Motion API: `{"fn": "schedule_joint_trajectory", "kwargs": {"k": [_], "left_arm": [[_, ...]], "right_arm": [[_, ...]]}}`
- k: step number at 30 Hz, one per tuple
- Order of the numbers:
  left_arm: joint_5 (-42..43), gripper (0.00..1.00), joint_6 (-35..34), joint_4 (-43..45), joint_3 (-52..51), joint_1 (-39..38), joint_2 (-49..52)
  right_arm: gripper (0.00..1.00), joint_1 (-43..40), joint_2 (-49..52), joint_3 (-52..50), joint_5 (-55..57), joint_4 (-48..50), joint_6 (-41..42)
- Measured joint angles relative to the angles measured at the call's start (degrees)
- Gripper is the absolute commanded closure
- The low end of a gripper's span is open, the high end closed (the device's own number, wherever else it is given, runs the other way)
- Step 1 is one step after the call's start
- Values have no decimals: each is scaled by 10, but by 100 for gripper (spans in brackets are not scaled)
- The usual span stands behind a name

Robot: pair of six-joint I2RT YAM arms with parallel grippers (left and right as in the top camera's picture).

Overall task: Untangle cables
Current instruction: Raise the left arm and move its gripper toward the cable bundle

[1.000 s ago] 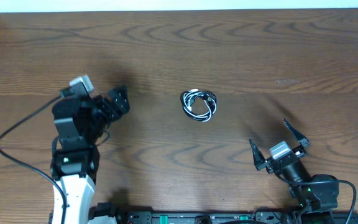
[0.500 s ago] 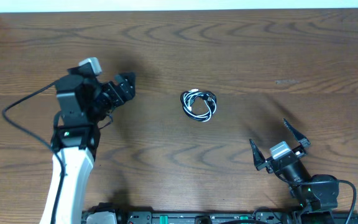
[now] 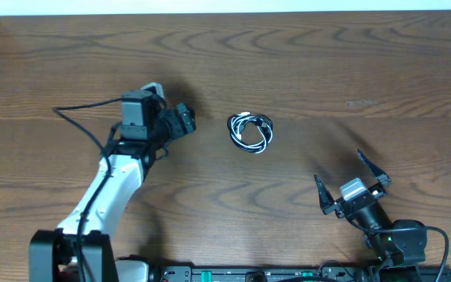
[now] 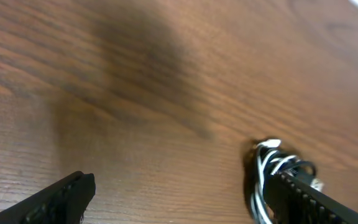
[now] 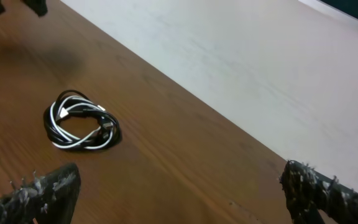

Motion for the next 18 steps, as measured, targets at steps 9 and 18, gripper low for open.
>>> {"fn": "schedule_joint_trajectory", "kwargs": {"k": [9, 18], "left_arm": [[-25, 8, 17, -2, 0, -13, 18], [-27, 8, 19, -1, 0, -13, 18]], "right_arm": [[1, 0, 0, 0, 0, 0, 0], [1, 0, 0, 0, 0, 0, 0]]}}
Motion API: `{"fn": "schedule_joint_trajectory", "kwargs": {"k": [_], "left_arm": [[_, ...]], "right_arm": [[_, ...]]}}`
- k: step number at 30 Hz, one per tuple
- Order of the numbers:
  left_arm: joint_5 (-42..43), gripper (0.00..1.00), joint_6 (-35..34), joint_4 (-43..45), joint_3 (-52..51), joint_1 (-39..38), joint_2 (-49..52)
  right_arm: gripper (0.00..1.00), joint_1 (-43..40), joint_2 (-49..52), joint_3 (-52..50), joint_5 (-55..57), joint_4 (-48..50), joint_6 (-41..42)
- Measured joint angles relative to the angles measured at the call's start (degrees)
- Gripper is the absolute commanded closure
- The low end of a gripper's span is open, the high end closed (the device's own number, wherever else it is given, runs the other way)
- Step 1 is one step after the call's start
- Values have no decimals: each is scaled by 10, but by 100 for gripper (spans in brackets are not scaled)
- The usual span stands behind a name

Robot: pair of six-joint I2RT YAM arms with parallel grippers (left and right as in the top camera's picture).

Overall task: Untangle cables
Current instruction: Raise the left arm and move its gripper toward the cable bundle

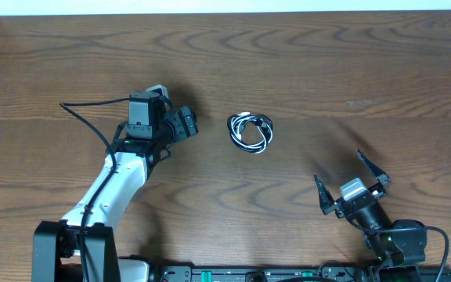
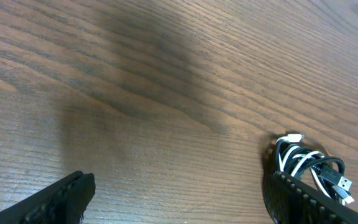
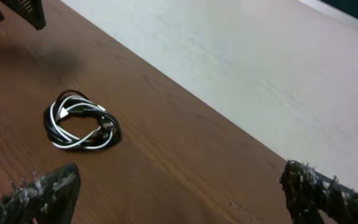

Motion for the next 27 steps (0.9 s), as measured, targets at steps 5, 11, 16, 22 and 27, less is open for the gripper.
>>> {"fn": "schedule_joint_trajectory", "kwargs": {"k": [5, 11, 16, 22, 27], "left_arm": [[0, 8, 0, 0, 0, 0, 0], [0, 8, 0, 0, 0, 0, 0], [0, 8, 0, 0, 0, 0, 0], [10, 2, 0, -1, 0, 0, 0], [77, 16, 2, 13, 0, 0, 0]], "right_arm": [[1, 0, 0, 0, 0, 0, 0], [1, 0, 0, 0, 0, 2, 0], [1, 0, 0, 0, -4, 16, -2], [1, 0, 0, 0, -27, 4, -2], [1, 0, 0, 0, -97, 11, 15]]}}
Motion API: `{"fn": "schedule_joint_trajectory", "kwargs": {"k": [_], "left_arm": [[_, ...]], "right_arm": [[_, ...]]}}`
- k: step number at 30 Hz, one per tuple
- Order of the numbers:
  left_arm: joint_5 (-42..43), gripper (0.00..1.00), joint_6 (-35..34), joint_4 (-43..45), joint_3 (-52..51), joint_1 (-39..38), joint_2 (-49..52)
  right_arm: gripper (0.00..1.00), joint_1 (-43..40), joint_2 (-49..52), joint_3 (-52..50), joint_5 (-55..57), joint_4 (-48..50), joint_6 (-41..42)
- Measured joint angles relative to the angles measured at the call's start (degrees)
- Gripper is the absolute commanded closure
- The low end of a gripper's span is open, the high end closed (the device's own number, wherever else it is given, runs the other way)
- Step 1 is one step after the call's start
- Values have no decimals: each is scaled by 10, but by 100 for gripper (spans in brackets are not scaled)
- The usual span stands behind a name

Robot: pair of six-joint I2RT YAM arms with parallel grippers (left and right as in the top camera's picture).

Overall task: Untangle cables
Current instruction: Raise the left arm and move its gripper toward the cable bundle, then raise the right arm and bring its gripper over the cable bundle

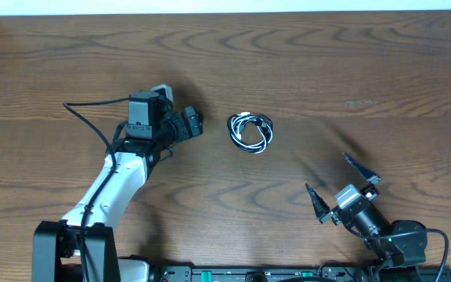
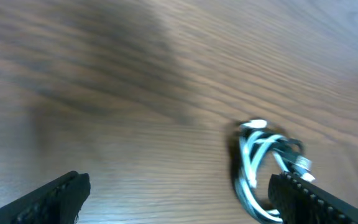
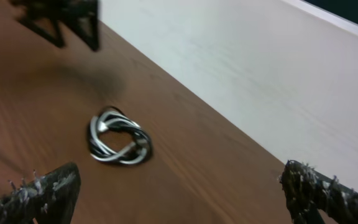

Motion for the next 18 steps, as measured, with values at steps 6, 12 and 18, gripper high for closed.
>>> {"fn": "schedule_joint_trajectory", "kwargs": {"k": [6, 12, 18], "left_arm": [[48, 35, -19, -1, 0, -1, -12], [60, 40, -39, -17, 0, -1, -82], [60, 40, -51, -56, 12, -1, -119]], "right_arm": [[1, 0, 2, 10, 18, 14, 108], [1, 0, 79, 115, 52, -22, 176], [1, 0, 278, 310, 55, -97, 198]]}}
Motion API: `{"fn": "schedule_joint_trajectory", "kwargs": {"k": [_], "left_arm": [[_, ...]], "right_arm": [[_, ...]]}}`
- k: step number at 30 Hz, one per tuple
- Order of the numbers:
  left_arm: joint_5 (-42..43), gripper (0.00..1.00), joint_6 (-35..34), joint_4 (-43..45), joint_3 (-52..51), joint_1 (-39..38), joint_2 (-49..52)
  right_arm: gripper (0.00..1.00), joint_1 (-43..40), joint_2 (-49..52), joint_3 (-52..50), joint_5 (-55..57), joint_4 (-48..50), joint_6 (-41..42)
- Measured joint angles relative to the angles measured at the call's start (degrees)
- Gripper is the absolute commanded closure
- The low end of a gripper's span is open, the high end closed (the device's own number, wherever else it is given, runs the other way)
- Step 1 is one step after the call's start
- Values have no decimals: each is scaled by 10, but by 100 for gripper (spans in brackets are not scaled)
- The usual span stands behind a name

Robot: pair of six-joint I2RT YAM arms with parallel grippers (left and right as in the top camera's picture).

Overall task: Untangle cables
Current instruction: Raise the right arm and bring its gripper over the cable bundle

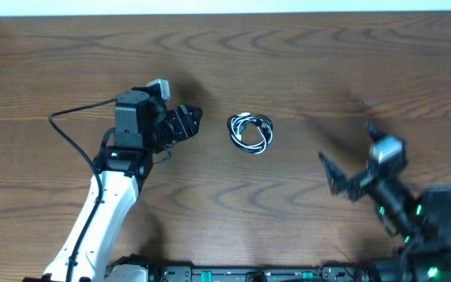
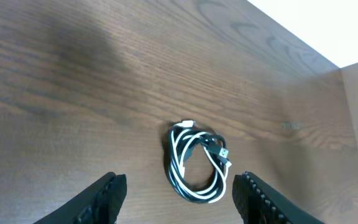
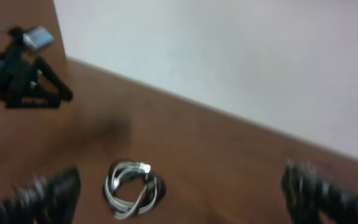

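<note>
A small coil of black and white cables [image 1: 250, 131] lies on the wooden table near its middle, wound together with plugs showing. It appears in the left wrist view [image 2: 197, 164] and blurred in the right wrist view [image 3: 132, 189]. My left gripper [image 1: 186, 124] hangs open to the left of the coil, raised above the table, nothing between its fingers [image 2: 104, 198]. My right gripper [image 1: 355, 160] stands open at the right, well clear of the coil, its image blurred by motion.
The wooden table [image 1: 304, 63] stretches around the coil. Its far edge meets a pale wall [image 3: 229, 56]. The left arm's black cable [image 1: 73, 133] loops over the table at the left.
The left gripper has risen, so its view takes in the whole coil. The right arm has lifted and shifted farther from the table's front edge; its camera now faces the coil more squarely.
Both grippers stood open with the coil untouched between them, the left low beside it, the right low at the front right. The left edged closer to the coil. Then the right began turning, and now both arms are raised, coil unmoved.
</note>
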Motion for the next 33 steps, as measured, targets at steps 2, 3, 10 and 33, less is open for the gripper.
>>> {"fn": "schedule_joint_trajectory", "kwargs": {"k": [2, 3, 10, 33], "left_arm": [[-1, 39, -3, -29, 16, 0, 0], [-2, 39, -4, -47, 24, 0, 0], [-47, 40, -7, -179, 111, 0, 0], [-90, 55, -10, -228, 141, -99, 93]], "right_arm": [[1, 0, 75, 74, -4, -37, 5], [1, 0, 118, 116, -8, -64, 6], [1, 0, 356, 322, -25, -205, 12], [80, 28, 659, 360, -189, -127, 66]]}}
